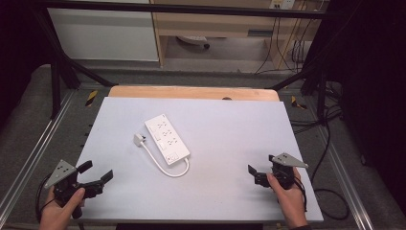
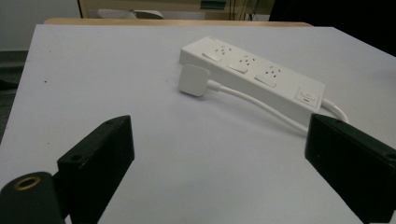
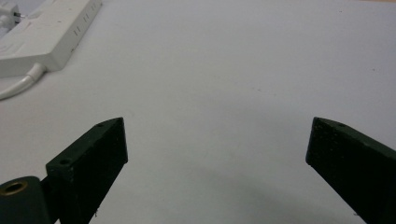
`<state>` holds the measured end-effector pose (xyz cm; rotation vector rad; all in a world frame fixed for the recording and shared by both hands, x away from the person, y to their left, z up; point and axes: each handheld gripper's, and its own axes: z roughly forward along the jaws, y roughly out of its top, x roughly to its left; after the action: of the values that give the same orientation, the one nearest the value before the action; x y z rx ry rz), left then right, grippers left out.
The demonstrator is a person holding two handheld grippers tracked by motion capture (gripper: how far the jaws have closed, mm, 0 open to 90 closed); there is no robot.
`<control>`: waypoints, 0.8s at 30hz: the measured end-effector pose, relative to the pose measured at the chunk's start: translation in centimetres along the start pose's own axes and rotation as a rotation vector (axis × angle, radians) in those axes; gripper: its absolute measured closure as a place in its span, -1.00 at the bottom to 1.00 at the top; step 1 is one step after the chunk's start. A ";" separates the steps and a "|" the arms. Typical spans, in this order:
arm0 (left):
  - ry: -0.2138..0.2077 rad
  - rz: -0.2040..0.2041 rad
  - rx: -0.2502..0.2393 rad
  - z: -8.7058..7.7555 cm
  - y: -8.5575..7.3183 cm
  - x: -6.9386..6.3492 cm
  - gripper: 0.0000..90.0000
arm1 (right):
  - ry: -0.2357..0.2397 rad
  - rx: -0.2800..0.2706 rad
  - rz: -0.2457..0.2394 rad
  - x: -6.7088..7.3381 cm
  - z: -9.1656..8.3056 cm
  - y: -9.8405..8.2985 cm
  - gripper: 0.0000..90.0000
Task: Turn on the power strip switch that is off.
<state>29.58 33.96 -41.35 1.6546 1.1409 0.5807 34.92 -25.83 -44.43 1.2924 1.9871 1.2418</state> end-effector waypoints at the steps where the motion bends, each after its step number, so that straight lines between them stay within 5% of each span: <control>1: -0.003 0.004 0.000 0.0 0.0 0.0 -0.82 | 0.001 -0.002 0.003 0.0 -0.1 0.0 -0.87; 13: -0.023 0.044 -0.005 0.0 0.4 -0.7 -0.84 | -0.006 0.015 0.011 0.2 0.1 0.0 -0.88; 24: -0.088 0.071 -0.017 0.3 1.7 -2.2 -0.83 | -0.003 0.015 -0.015 0.6 0.3 0.2 -0.92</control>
<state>29.60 31.75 -39.57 1.6948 1.0145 0.5559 34.94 -25.15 -44.35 1.2829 2.0045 1.2195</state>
